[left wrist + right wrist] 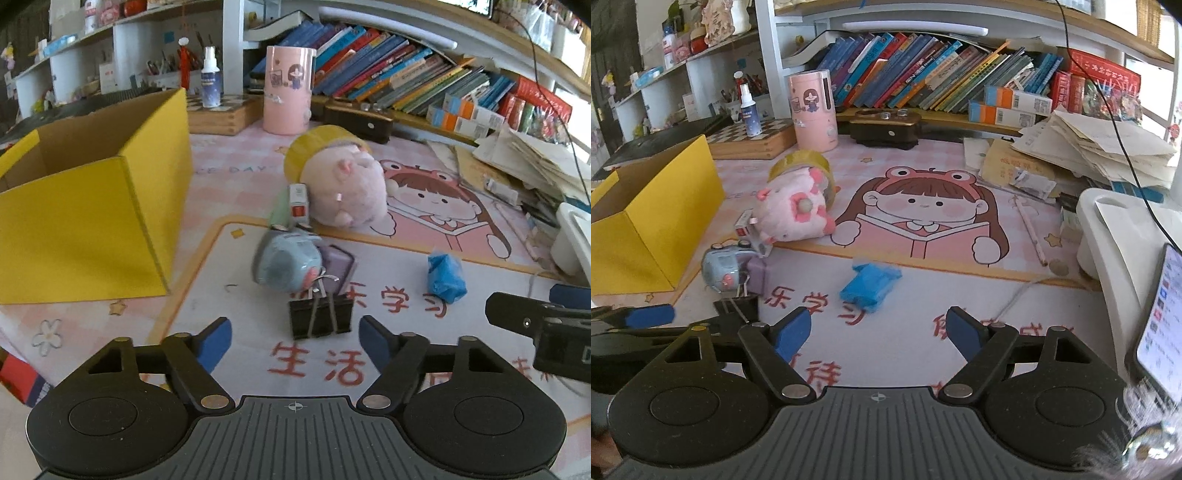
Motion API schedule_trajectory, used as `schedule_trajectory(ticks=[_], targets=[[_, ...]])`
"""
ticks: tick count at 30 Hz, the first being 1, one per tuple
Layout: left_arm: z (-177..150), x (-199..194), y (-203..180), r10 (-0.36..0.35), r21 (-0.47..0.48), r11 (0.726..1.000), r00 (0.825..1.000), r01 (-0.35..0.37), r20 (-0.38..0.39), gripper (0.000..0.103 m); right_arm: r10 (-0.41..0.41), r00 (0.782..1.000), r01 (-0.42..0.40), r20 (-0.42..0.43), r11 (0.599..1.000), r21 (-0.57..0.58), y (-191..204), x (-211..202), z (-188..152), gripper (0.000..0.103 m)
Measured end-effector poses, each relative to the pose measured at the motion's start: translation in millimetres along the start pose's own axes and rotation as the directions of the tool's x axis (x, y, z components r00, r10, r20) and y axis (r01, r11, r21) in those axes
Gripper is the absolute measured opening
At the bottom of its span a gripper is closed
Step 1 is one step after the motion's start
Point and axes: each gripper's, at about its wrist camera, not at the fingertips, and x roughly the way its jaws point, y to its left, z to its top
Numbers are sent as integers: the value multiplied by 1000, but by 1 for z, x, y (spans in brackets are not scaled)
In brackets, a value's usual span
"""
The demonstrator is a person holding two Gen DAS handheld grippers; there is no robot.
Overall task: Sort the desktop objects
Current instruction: 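Close the left tool on the black binder clip while the right tool nears the blue bag, then close the right tool on the blue plastic bag and lift it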
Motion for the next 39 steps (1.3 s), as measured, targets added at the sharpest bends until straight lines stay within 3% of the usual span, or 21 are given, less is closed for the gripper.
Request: schedule_trajectory(ticks=[2,10,21,25,30,35,39], targets=[[1,5,-7,13,-3,1000,1000,-13,4,72,14,1000,-14,-3,1000,-14,-6,3,2,80],[3,22,-17,53,-41,998,998,-54,-26,38,70,997,-71,-20,995,-65,-21,18,12,80],[-7,-7,1,43,-106,993,999,-45,-19,38,132,987,-137,-91,990,-44,-17,53,24,80],[-11,-17,8,48,-134,990,999,-49,-4,38,126,986,-131,-109,991,-38,-10,67,27,68],[-13,-26,8,63,-125,990,998,-61,14,38,124,984,-130,-126,991,-44,-3,80,28,66],[-8,-43,-3,20,-74,997,992,-11,123,38,112,985,-119,-131,992,-44,-2,88,29,56],[-2,-47,-10,-16,-44,999,986,24,167,38,104,986,-113,-130,992,-64,-3,91,27,43]])
